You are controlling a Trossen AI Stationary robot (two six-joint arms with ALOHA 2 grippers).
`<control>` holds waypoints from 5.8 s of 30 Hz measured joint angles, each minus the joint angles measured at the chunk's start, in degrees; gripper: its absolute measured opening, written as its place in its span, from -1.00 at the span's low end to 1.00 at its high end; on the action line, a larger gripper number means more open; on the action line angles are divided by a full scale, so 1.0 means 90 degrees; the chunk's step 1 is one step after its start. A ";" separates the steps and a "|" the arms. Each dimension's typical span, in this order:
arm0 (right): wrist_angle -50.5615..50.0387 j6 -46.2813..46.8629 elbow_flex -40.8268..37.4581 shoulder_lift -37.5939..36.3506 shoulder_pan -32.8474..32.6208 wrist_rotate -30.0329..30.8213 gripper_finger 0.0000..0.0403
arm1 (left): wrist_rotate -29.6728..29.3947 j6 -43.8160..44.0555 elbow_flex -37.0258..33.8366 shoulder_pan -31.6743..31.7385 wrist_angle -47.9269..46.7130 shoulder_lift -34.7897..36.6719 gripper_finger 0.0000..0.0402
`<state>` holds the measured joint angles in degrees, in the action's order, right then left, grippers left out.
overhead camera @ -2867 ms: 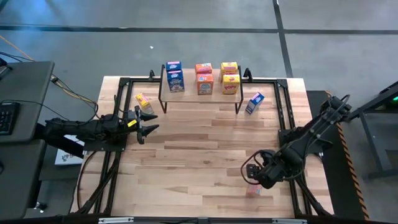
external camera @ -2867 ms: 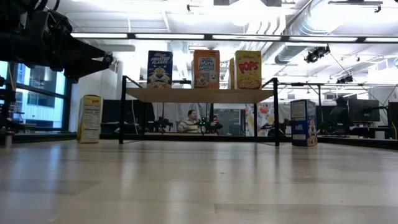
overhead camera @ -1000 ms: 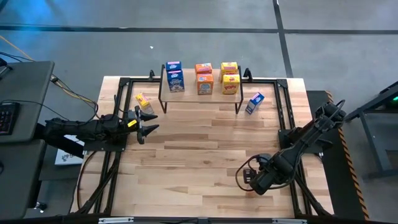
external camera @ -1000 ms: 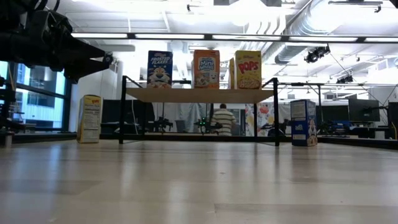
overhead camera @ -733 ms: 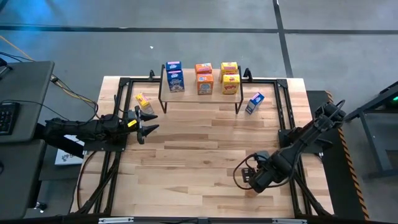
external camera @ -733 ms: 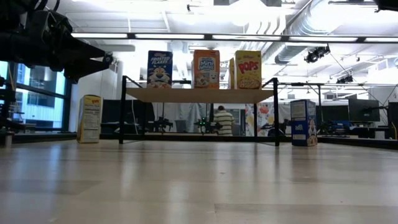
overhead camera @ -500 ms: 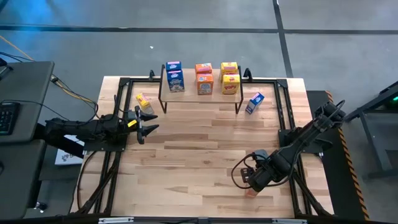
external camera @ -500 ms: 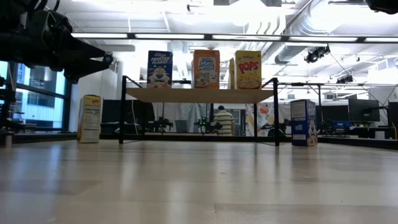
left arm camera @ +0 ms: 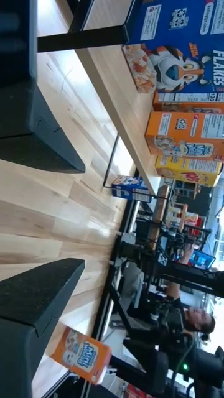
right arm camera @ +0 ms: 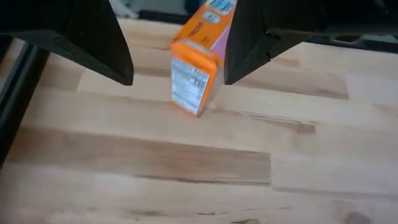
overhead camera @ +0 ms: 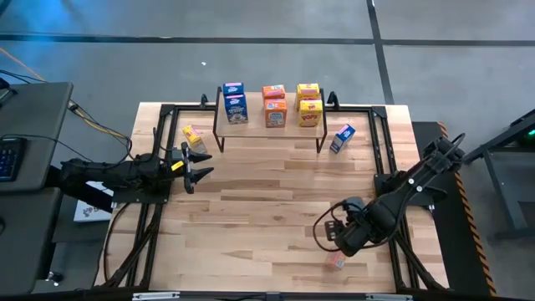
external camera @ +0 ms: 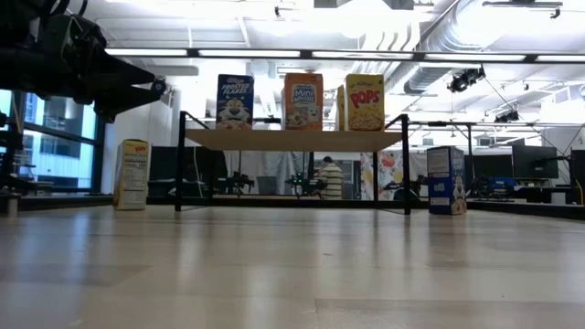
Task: Stack cereal on shelf
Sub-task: Put the orange cereal box aligned with the other orange cereal boxes on the shelf
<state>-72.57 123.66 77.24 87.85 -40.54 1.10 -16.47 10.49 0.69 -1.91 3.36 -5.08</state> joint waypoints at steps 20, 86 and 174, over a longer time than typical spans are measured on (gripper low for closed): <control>0.0879 -0.0544 -0.0013 0.0163 -0.0514 -0.0056 0.22 | 0.0000 0.0288 -0.0002 0.0000 0.0000 0.0000 0.14; 0.1694 -1.3244 -0.0016 0.0163 -0.0765 0.0499 0.22 | -0.0100 0.2828 -0.0002 0.0000 0.0000 0.0000 0.14; 0.1950 -1.2051 -0.0047 0.1030 -0.0551 0.0527 -0.26 | -0.0097 0.2813 0.0000 -0.0001 -0.0007 0.0000 0.14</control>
<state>-55.02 15.20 76.81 97.12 -45.49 5.84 -17.34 35.81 0.69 -1.91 3.29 -5.08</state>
